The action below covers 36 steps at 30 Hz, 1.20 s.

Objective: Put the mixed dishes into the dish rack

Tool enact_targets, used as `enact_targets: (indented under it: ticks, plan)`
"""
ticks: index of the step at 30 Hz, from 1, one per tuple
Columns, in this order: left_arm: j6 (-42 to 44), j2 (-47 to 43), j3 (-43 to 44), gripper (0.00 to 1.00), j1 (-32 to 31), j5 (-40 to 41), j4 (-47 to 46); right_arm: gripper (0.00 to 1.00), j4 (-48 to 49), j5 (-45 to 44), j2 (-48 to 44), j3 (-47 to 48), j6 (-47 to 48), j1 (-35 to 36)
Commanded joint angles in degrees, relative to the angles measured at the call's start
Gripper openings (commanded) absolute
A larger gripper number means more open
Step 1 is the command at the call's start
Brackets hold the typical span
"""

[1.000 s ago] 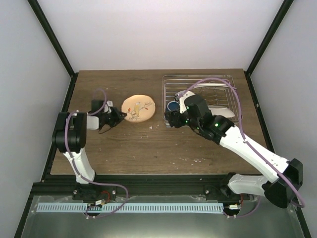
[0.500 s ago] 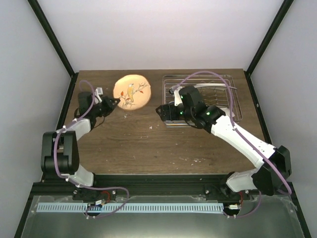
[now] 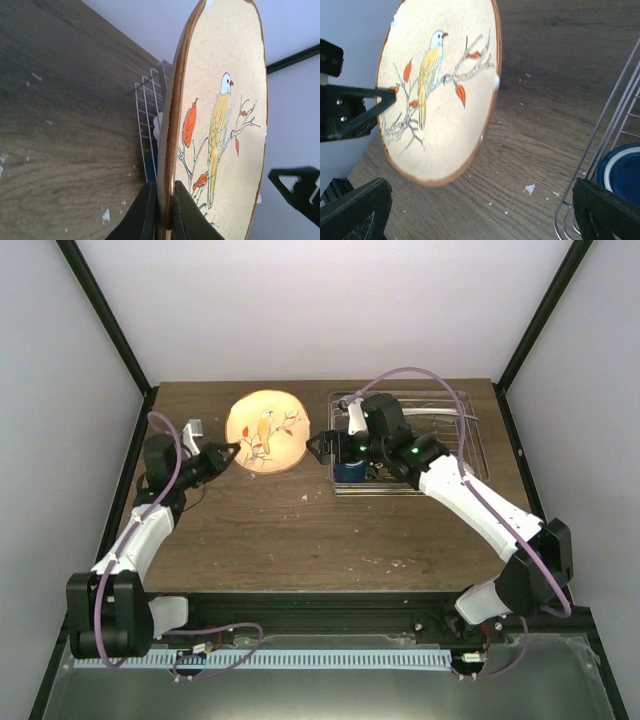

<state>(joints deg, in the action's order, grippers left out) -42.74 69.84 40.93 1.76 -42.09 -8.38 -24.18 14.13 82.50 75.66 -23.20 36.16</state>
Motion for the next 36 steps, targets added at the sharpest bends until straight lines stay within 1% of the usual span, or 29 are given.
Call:
enact_targets:
  ticks: [1,7,12,16,19,21,22,24,25,27,29,31,33,36]
  plan:
    - [0.8,-5.4,-1.9,0.0,-1.9,-2.8,-3.0,1.0,1.8,3.7,2.2,3.6,-0.4,-0.5]
    - [1.1,-9.4,-4.1,0.0,-4.7,-2.6,-1.2,1.0,4.9,6.6,3.9,1.8,-0.6,-0.4]
    - [0.3,-12.2,-5.2,0.0,-7.5,-2.0,-0.5,1.0,3.8,4.4,6.0,1.8,1.1,-0.4]
    - [-0.4,-14.2,-5.9,0.0,-7.7,-2.0,-0.5,0.99,4.4,4.5,6.3,0.8,1.8,-0.5]
    - [-0.3,-14.8,-5.7,0.0,-7.8,-2.3,0.2,0.95,5.8,6.8,6.5,0.1,2.1,-0.5]
    - [-0.2,-14.9,-6.0,0.0,-7.9,-2.2,0.0,0.89,6.8,9.3,6.7,-0.1,2.5,-0.5]
    - [-0.1,-15.0,-6.3,0.0,-7.9,-2.1,0.0,0.84,7.2,10.7,6.8,-0.1,2.7,-0.5]
    - [0.2,-14.9,-6.6,0.0,-7.9,-1.9,-0.2,0.69,8.2,14.0,7.0,-0.1,3.3,-0.5]
    - [0.3,-14.8,-6.7,0.0,-7.9,-1.7,-0.2,0.64,8.6,15.5,7.1,-0.1,3.7,-0.4]
    - [0.7,-14.7,-6.7,0.0,-8.0,-1.5,-0.4,0.57,10.3,18.2,7.1,-0.6,3.7,-0.5]
    - [1.2,-14.4,-6.3,0.0,-8.1,-1.5,-0.3,0.52,12.2,21.1,7.5,-1.2,3.2,-0.4]
    - [1.3,-14.1,-5.9,0.0,-8.0,-1.7,-0.3,0.44,13.3,23.7,8.1,-1.2,2.9,-0.4]
    - [1.3,-13.6,-5.8,0.0,-8.1,-2.0,-0.6,0.35,14.2,25.5,8.7,-1.1,2.7,-0.3]
    - [0.9,-13.3,-6.0,0.0,-8.2,-2.2,-1.4,0.25,15.2,26.9,8.9,-1.1,2.6,-0.4]
